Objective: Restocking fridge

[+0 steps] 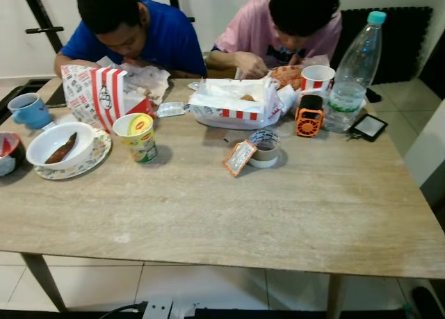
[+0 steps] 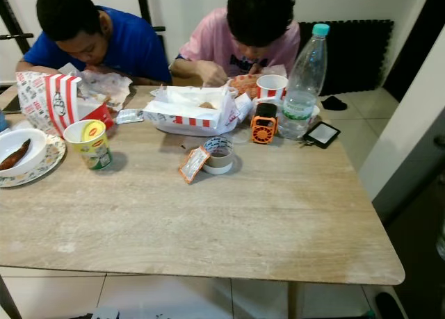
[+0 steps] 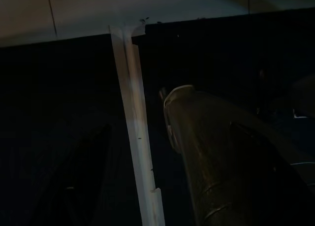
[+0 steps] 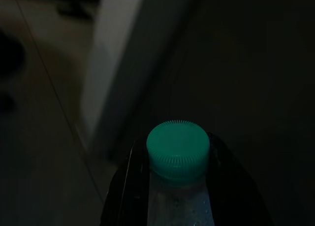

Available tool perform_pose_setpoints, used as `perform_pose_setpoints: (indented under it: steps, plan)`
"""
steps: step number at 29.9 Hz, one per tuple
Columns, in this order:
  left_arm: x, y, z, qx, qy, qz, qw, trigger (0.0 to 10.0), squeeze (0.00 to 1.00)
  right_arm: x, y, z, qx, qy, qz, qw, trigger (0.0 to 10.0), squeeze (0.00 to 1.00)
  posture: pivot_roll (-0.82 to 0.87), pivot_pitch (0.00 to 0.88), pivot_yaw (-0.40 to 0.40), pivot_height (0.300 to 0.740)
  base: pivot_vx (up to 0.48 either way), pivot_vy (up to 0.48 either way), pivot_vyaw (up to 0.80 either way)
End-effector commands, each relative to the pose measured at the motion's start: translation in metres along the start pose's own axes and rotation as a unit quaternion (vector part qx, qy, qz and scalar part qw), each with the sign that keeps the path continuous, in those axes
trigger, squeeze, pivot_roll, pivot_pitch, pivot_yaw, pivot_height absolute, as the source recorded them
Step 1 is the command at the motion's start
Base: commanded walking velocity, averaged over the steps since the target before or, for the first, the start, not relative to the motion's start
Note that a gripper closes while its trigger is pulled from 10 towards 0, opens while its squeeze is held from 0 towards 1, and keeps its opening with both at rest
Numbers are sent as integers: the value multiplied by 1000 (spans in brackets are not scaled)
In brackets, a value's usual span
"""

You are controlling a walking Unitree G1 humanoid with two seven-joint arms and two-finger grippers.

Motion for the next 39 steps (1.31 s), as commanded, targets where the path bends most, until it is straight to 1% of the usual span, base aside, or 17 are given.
perform_pose_setpoints:
  steps: [1,3,4,8,9,13,18,23,24,25,27,28,30,32,33,36,39]
  plan:
    - [3,-28,-5,8,-4,43,999,10000,0,4,-43,10,6,-6,57,998,10000,0,3,9,-20,740,0,0,0]
    - [3,-28,-5,9,-3,44,999,10000,0,12,-82,17,-7,-9,102,995,10000,0,-1,10,-21,740,0,0,0]
    - [3,-28,-5,9,-3,44,999,10000,0,12,-82,17,-7,-9,102,995,10000,0,-1,10,-21,740,0,0,0]
    - [2,-28,-8,10,-3,43,999,10000,0,37,-154,35,-30,-4,187,982,10000,0,-6,5,-28,740,0,0,0]
    - [2,-28,-8,10,-3,43,999,10000,0,37,-154,35,-30,-4,187,982,10000,0,-6,5,-28,740,0,0,0]
    - [2,-27,-10,10,-4,43,999,10000,0,60,-199,55,-73,2,240,968,10000,0,-17,3,-31,740,0,0,0]
    - [2,-26,-8,10,-2,43,999,10000,0,71,-216,64,-73,6,258,963,10000,0,-6,5,-24,740,0,0,0]
    - [6,-29,8,7,15,47,999,10000,0,110,-253,123,-61,90,304,947,10000,0,-8,0,11,740,0,0,0]
    - [6,-29,8,7,15,47,999,10000,0,110,-253,123,-61,90,304,947,10000,0,-8,0,11,740,0,0,0]
    - [7,-31,12,8,19,49,999,10000,0,118,-259,136,-59,109,309,943,10000,0,-2,0,21,740,0,0,0]
    - [8,-32,16,10,23,50,998,10000,0,126,-264,145,-63,119,317,939,10000,0,3,0,21,740,0,0,0]
    - [10,-32,23,14,30,49,998,10000,0,139,-273,158,-51,140,331,932,10000,0,5,4,31,740,0,0,0]
    - [10,-32,25,15,33,48,998,10000,0,145,-278,161,-41,149,337,929,10000,0,5,4,31,740,0,0,0]
    - [11,-21,37,49,54,31,997,10000,0,154,-283,171,15,191,333,923,10000,0,6,0,27,740,0,0,0]
    - [11,-21,37,49,54,31,997,10000,0,154,-283,171,15,191,333,923,10000,0,6,0,27,740,0,0,0]
    - [10,2,49,89,74,-2,993,10000,0,155,-276,183,84,255,306,913,10000,0,15,0,21,740,0,0,0]
    - [9,6,48,85,72,-6,994,10000,0,152,-270,189,115,277,289,909,10000,0,8,0,16,740,0,0,0]
Point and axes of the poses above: a point about 5 cm out from each wrist's last joint towards the gripper, its own x axis pointing back from the gripper into the wrist, its own y axis along the axis of the wrist's last joint, z = x × y, the point moved 6 cm from there along -x, pointing out of the wrist towards the gripper, and after that the axes turned 1 degree about x, right-handed, at the moved point
